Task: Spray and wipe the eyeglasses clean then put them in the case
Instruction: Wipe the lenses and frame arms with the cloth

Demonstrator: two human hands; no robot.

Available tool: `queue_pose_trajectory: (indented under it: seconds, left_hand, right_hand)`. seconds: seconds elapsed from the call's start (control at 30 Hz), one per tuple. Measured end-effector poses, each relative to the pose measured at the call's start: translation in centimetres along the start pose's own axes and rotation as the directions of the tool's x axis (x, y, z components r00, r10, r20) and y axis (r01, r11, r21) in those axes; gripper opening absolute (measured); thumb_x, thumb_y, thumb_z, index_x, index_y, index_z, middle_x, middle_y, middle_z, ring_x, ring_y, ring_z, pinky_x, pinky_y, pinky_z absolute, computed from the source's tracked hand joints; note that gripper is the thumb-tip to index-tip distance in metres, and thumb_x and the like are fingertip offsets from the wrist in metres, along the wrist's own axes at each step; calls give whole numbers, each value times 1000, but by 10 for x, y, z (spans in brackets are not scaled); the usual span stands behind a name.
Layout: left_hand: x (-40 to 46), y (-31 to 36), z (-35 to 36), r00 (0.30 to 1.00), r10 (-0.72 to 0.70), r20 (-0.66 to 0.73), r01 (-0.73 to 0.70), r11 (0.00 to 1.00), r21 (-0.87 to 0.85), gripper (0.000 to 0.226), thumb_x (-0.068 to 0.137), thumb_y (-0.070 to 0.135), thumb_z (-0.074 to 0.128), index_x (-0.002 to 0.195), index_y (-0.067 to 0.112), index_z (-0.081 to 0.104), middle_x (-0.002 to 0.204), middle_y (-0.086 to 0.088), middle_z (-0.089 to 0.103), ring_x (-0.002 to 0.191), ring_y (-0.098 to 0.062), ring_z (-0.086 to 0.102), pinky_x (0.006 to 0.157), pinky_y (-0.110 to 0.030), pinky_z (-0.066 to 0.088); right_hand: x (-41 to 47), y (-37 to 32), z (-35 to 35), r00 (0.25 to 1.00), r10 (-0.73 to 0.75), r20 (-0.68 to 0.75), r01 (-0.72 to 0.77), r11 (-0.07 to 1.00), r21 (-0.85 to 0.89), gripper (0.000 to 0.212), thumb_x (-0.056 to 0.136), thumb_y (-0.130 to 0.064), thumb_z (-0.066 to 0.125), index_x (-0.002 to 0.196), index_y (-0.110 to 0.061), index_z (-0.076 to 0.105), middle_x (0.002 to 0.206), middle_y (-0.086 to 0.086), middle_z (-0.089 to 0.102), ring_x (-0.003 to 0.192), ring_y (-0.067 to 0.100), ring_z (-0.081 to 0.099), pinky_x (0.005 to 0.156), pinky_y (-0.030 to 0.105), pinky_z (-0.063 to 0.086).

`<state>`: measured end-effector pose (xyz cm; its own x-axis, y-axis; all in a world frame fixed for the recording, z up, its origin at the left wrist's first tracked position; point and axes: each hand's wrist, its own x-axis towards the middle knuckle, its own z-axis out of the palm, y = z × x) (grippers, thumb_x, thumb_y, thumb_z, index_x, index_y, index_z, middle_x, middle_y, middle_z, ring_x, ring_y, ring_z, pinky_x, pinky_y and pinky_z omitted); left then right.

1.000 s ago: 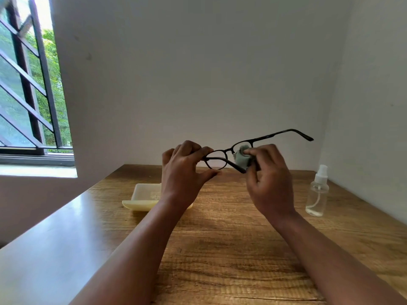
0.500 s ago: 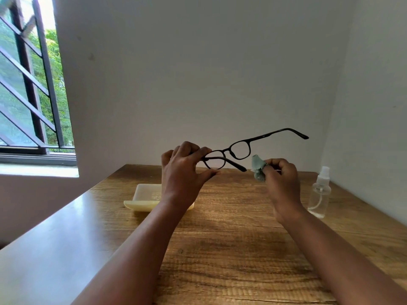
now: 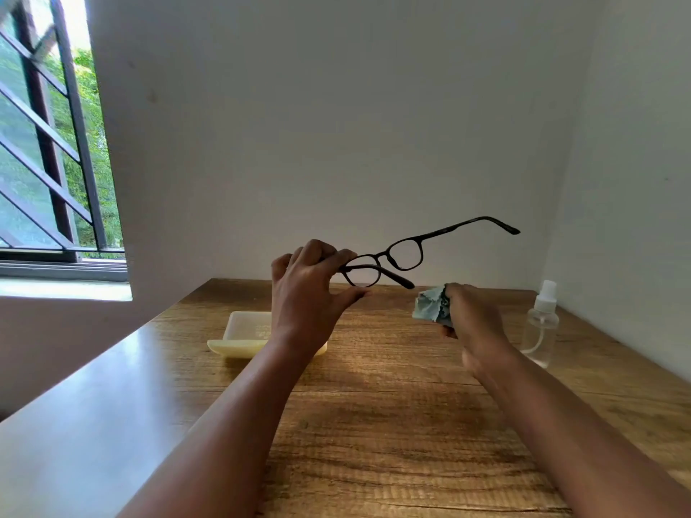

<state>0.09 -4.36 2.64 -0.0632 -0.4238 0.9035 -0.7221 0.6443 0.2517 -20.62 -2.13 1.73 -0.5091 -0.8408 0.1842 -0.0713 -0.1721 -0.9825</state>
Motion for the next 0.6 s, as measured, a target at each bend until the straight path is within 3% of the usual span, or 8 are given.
queue_pose_trajectory:
  seconds: [0.07,0.13,0.33,0.43,0.6]
  left_hand:
    - [0,0,1,1000,4,1,-4,1000,5,51,64,48,82,109,27,72,98,8,59,97,-11,54,89,-28,24]
    - [0,0,1,1000,5,3,-5,1000,6,51,63,47,83,109,27,72,98,9,59,97,-10,54,88,-27,23]
    - [-1,2,0,1000,17,19,-18,1000,17,51,63,42,84,109,27,72,99,7,59,99,-13,55,90,-29,24]
    - [-1,3,1,999,33,27,-34,998,49,52,63,41,85,110,26,72,101,5,59,101,-17,56,90,-28,23]
    - [-1,3,0,998,63,24,-65,993,97,50,65,43,83,110,26,72,103,4,59,100,-17,56,90,-27,22]
  right_hand:
    - [2,-1,-3,995,98,10,-98,988,119,21,96,-12,44,96,-3,64,85,13,70,55,14,62,43,23,42]
    - [4,-1,-4,993,115,37,-121,969,214,24,97,-8,42,101,1,64,85,17,72,59,16,67,48,24,49]
    - [-2,-13,-2,996,-10,93,-32,902,431,24,95,-7,42,101,1,65,94,20,73,79,25,70,64,29,55]
    - [-7,-17,-1,991,-66,116,8,896,444,26,94,-3,44,90,-4,69,84,14,75,76,24,69,71,30,53]
    - [-10,-19,-1,991,-80,108,22,892,451,29,94,1,44,94,-5,72,97,12,73,84,17,68,68,23,52]
